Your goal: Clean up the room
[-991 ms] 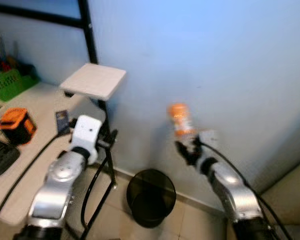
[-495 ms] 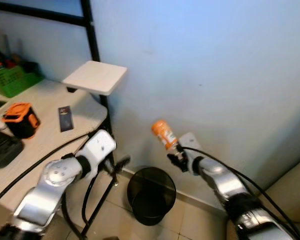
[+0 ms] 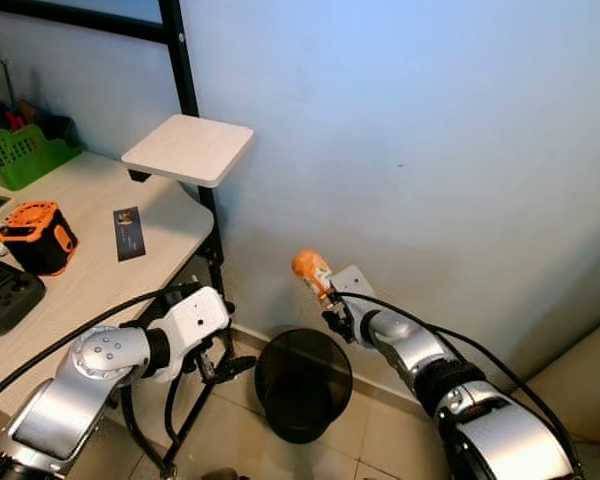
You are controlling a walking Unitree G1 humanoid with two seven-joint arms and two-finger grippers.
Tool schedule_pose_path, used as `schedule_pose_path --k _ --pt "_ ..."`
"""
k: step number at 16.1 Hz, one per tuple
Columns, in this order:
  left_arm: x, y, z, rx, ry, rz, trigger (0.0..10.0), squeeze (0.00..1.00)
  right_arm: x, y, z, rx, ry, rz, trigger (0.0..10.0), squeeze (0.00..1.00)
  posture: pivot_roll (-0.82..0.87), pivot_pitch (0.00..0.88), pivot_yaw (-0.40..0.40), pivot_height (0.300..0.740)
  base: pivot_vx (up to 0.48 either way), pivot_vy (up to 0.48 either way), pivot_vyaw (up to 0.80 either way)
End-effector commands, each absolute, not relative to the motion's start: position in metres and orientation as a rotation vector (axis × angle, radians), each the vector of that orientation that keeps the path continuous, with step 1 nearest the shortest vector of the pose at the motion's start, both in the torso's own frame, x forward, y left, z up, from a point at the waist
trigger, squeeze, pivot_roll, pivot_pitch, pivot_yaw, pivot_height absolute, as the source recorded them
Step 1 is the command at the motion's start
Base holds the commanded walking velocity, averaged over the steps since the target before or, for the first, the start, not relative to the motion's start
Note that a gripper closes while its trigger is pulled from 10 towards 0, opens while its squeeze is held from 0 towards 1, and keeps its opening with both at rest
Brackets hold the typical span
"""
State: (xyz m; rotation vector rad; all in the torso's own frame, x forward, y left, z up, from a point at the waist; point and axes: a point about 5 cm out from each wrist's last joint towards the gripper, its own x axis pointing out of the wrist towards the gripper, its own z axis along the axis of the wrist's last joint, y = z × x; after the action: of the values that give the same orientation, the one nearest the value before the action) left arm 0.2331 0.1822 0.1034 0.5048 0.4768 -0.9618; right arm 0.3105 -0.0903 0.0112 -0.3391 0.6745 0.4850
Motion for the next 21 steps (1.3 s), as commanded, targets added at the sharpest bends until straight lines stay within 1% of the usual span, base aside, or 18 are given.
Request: schedule_pose_path --k 1,2,10,15,18,19,20,21 --pt "0.232 0.18 0.107 0.509 0.463 -0.985 10.0 0.0 0.312 -0.091 0.012 -0.314 0.672 0.464 10.0 0.0 0.02 0.0 -0.03 0.74 0.0 0.0 0.0" --pt "0.232 0.18 0.107 0.508 0.464 -0.988 10.0 0.0 0.312 -0.089 0.012 -0.301 0.675 0.469 10.0 1.0 0.02 0.0 -0.029 0.74 0.0 0.0 0.0" --pt "0.233 0.179 0.109 0.511 0.464 -0.998 10.0 0.0 0.304 -0.077 0.006 -0.195 0.68 0.518 10.0 1.0 0.02 0.0 -0.019 0.74 0.0 0.0 0.0" --pt "0.233 0.179 0.108 0.507 0.46 -0.984 10.0 0.0 0.301 -0.087 0.001 -0.149 0.676 0.479 10.0 1.0 0.01 0.0 -0.015 0.74 0.0 0.0 0.0" --pt "0.236 0.177 0.103 0.481 0.454 -0.891 10.0 0.0 0.302 -0.103 0.003 -0.058 0.625 0.409 10.0 1.0 0.0 0.0 -0.013 0.74 0.0 0.0 0.0" --pt "0.238 0.176 0.1 0.471 0.43 -0.841 10.0 0.0 0.3 -0.112 0.003 0.023 0.599 0.366 10.0 1.0 0.0 0.0 -0.009 0.74 0.0 0.0 0.0" --pt "0.244 0.175 0.098 0.44 0.421 -0.751 10.0 0.0 0.297 -0.119 0.005 0.084 0.548 0.348 10.0 1.0 -0.01 0.0 -0.002 0.74 0.0 0.0 0.0" --pt "0.247 0.174 0.097 0.424 0.397 -0.703 10.0 0.0 0.295 -0.122 0.007 0.104 0.513 0.337 10.0 1.0 -0.02 0.0 0.008 0.74 0.0 0.0 0.0"
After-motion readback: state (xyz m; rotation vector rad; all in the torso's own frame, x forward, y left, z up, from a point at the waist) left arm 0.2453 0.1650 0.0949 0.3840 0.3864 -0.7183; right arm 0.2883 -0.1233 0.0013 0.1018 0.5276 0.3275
